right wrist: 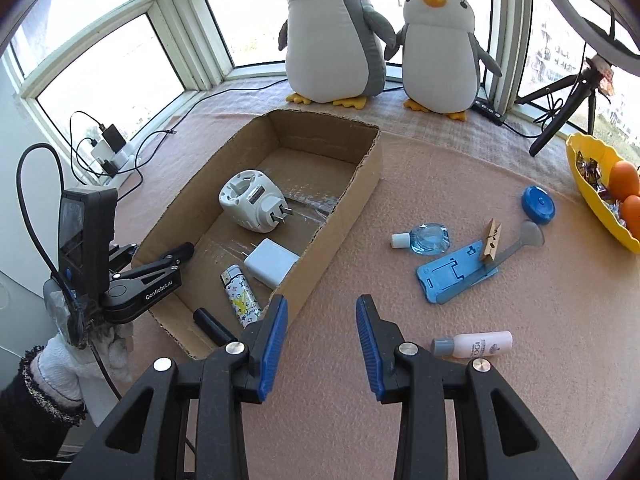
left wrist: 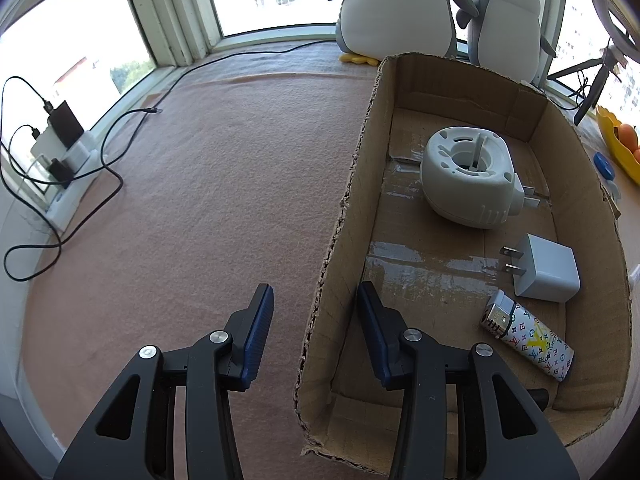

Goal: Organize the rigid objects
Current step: 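Move the right gripper to the white lotion tube and grasp it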

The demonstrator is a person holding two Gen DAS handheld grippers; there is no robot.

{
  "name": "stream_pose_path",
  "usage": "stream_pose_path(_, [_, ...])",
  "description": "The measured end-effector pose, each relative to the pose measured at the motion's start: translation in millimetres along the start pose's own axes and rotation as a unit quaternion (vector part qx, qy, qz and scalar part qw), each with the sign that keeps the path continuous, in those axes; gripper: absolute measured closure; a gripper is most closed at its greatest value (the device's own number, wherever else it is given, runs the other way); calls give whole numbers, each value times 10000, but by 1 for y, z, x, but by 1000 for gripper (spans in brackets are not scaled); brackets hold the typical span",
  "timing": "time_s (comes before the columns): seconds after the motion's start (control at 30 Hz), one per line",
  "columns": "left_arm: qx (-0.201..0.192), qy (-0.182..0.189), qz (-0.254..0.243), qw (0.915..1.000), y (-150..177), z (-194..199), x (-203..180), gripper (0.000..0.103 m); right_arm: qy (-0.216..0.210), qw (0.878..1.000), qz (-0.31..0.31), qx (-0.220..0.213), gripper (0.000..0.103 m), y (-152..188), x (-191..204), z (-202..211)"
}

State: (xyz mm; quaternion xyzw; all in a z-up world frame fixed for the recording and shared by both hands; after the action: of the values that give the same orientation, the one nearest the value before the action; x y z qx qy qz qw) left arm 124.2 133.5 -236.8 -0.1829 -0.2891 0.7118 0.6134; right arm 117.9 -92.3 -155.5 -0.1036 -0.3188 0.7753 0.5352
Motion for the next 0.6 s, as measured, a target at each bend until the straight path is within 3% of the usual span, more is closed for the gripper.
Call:
stream_pose_path(0.27, [0,3,-4,10000,0,0,0,60,668,9876,-1413,132,70,14,-73,0])
stream_pose_path(0.6, [1,-2,-2,10000,0,0,0,60,768,9550,-2821,492,70,47,-126,-12])
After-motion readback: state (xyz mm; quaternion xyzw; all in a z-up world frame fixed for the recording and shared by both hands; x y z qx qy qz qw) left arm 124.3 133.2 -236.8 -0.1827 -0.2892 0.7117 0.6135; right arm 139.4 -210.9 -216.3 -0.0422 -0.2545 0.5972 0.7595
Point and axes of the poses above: each gripper's, at about its wrist camera, not at the fingertips, and z roughly against the way its jaws point, x to its left, y to its underside, the point moved 6 cm from there along -z, roughly the way its jaws point, and after that the axes turned 9 degrees about -x, right-handed, at the moved point
